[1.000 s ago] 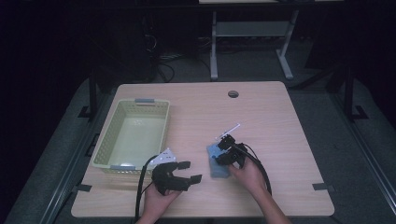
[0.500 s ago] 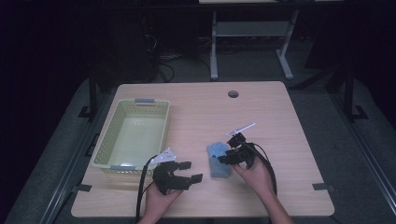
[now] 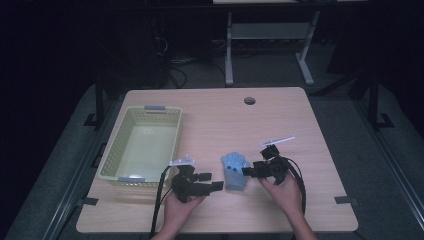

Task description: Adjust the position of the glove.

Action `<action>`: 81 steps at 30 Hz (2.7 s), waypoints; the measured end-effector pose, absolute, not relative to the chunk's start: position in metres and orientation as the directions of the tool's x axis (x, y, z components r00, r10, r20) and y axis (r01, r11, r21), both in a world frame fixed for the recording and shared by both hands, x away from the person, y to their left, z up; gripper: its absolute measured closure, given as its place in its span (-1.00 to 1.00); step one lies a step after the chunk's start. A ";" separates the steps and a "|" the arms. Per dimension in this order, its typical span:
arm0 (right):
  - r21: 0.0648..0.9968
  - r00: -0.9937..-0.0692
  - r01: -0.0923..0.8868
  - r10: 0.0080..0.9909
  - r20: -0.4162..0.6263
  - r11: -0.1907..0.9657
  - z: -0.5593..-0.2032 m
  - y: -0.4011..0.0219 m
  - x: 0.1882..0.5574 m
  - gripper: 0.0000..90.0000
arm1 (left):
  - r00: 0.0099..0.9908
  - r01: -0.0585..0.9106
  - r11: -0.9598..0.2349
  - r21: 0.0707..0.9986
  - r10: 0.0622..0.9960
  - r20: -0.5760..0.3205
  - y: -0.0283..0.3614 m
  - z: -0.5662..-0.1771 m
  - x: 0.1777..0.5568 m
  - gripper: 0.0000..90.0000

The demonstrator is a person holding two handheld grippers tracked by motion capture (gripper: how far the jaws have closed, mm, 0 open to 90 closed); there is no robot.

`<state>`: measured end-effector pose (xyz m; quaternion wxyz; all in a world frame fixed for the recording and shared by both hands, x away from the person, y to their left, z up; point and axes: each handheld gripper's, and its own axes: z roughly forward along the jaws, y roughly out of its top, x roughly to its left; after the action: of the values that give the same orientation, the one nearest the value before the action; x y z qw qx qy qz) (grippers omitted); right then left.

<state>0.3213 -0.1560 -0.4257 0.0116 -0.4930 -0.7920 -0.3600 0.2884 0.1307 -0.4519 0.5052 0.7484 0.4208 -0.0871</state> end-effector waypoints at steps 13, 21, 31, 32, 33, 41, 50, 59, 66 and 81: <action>0.535 -0.456 0.827 0.761 0.461 0.172 -0.441 -0.159 0.319 -0.08 | 0.464 0.848 -0.051 0.528 0.554 -0.691 0.117 -0.465 0.313 -0.41; 0.518 -0.429 0.845 0.750 0.503 0.136 -0.453 -0.162 0.316 -0.05 | 0.425 0.872 -0.039 0.488 0.554 -0.715 0.111 -0.472 0.319 -0.33; 0.498 -0.399 0.862 0.728 0.558 0.091 -0.465 -0.162 0.315 0.03 | 0.408 0.886 -0.043 0.462 0.548 -0.730 0.105 -0.480 0.323 -0.16; 0.497 -0.395 0.864 0.726 0.563 0.084 -0.465 -0.161 0.315 0.04 | 0.411 0.885 -0.048 0.463 0.549 -0.728 0.105 -0.480 0.324 -0.14; 0.495 -0.394 0.865 0.725 0.566 0.083 -0.466 -0.160 0.315 0.05 | 0.409 0.886 -0.049 0.460 0.550 -0.728 0.104 -0.480 0.323 -0.11; 0.489 -0.390 0.868 0.726 0.566 0.084 -0.469 -0.155 0.314 0.14 | 0.417 0.887 -0.066 0.458 0.543 -0.729 0.101 -0.483 0.324 0.15; 0.496 -0.392 0.865 0.715 0.579 0.072 -0.472 -0.151 0.311 0.27 | 0.424 0.887 -0.081 0.454 0.532 -0.733 0.099 -0.486 0.326 0.35; 0.489 -0.381 0.871 0.692 0.613 0.045 -0.476 -0.149 0.311 0.44 | 0.426 0.888 -0.082 0.452 0.519 -0.741 0.098 -0.489 0.328 0.44; 0.488 -0.383 0.872 0.680 0.626 0.042 -0.476 -0.147 0.312 0.57 | 0.420 0.893 -0.085 0.441 0.508 -0.752 0.097 -0.491 0.332 0.51; 0.500 -0.393 0.866 0.661 0.639 0.031 -0.472 -0.150 0.312 0.70 | 0.426 0.892 -0.077 0.446 0.475 -0.770 0.098 -0.490 0.334 0.57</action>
<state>0.3119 -0.1502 -0.4723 0.1158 -0.5387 -0.7087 -0.4406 0.3337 0.0979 -0.4898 0.4722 0.7001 0.4881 -0.2206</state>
